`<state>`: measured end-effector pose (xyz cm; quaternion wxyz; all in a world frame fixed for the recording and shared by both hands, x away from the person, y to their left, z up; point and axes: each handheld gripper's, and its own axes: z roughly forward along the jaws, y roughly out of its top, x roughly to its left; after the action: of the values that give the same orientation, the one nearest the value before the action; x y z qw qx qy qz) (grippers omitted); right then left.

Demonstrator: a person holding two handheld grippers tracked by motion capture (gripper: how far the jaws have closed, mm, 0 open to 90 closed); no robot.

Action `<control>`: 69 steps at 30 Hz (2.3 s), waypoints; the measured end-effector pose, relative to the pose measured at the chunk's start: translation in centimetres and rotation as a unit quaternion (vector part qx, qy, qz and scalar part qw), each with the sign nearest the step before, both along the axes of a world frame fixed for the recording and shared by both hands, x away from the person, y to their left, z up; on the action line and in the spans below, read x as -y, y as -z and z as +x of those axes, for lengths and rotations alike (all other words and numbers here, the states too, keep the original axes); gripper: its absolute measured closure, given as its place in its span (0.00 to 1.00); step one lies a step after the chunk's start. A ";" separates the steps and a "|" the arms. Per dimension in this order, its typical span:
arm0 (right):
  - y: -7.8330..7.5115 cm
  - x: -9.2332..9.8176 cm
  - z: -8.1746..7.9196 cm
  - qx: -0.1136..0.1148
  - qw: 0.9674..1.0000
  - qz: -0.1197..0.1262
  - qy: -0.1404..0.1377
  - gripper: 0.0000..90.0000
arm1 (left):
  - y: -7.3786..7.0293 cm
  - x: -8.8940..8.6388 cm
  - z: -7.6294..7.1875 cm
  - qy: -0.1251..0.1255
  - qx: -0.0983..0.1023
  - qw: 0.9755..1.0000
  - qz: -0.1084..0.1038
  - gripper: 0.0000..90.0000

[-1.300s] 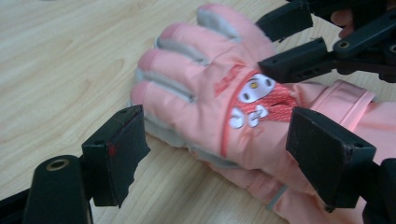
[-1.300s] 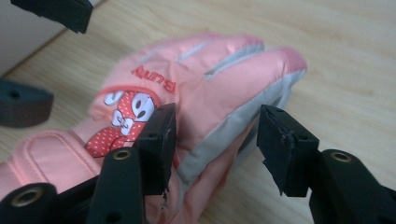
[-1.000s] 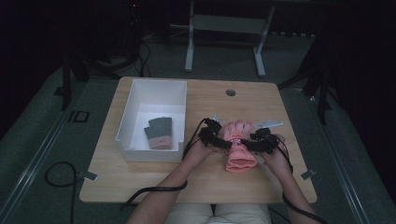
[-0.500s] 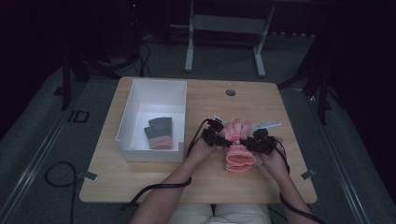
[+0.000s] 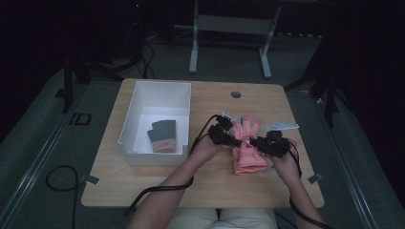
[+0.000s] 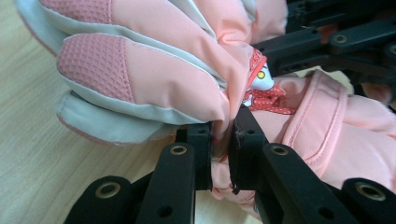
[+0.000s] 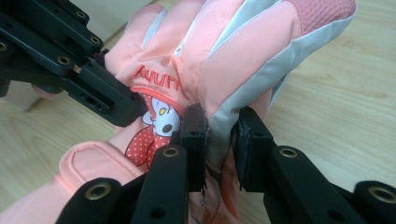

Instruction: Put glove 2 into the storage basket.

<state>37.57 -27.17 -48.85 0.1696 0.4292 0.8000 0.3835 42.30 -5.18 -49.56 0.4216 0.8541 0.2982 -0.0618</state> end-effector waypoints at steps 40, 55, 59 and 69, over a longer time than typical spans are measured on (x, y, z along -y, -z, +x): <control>-12.7 -8.4 0.2 0.115 0.991 0.053 -0.048 0.84 | -15.5 -9.8 -1.4 -0.026 0.102 0.994 0.015 0.90; -14.7 -14.9 1.1 0.126 0.987 0.057 -0.083 0.84 | -17.6 -16.5 -2.4 -0.069 0.114 0.991 0.023 0.90; -14.8 -17.7 1.5 0.125 0.986 0.054 -0.098 0.84 | -17.6 -19.3 -2.7 -0.089 0.105 0.990 0.028 0.90; -14.1 -23.4 2.2 0.115 0.985 0.053 -0.121 0.84 | -16.6 -24.9 -2.9 -0.112 0.096 0.989 0.029 0.90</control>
<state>39.78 -3.77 -34.71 0.1895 0.2910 0.7996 0.4900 39.36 19.72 -32.94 0.4275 0.8291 0.3521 0.0764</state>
